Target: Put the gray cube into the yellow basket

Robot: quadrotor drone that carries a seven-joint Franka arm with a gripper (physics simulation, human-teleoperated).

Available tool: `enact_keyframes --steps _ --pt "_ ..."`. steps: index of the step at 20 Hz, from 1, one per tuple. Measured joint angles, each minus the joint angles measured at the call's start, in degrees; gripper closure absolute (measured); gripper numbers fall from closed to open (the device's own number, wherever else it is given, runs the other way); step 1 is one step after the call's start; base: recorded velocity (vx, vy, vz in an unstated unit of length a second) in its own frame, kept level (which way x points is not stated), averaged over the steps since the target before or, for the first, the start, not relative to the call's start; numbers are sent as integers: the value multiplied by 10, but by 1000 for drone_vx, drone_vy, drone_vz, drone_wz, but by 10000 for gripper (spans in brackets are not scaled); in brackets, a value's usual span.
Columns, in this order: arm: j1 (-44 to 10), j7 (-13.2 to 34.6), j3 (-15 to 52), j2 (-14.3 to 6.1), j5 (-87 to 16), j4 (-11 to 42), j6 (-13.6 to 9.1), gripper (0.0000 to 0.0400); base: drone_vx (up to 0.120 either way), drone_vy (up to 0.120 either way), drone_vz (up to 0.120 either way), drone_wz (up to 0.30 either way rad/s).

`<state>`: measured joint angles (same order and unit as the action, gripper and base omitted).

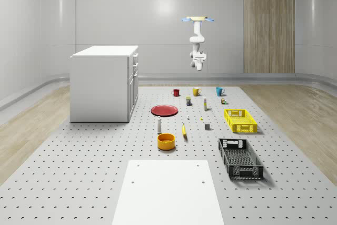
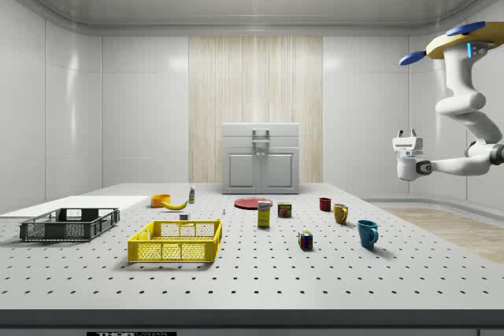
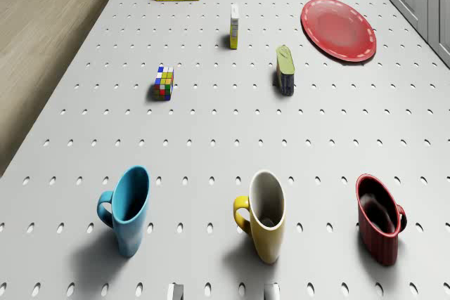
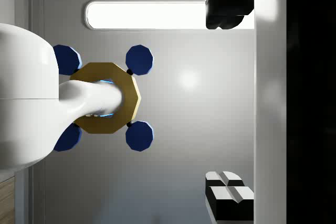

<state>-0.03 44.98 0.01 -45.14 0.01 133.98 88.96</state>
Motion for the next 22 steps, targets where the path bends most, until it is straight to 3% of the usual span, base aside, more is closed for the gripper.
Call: enact_keyframes --steps 6,11,22 --pt "-2 -1 1 14 1 -73 -56 0 0 0 0 0" --pt "-2 -1 1 34 1 -127 -88 0 0 0 0 0" --pt "-4 -2 2 49 1 -168 -109 0 0 0 0 0"
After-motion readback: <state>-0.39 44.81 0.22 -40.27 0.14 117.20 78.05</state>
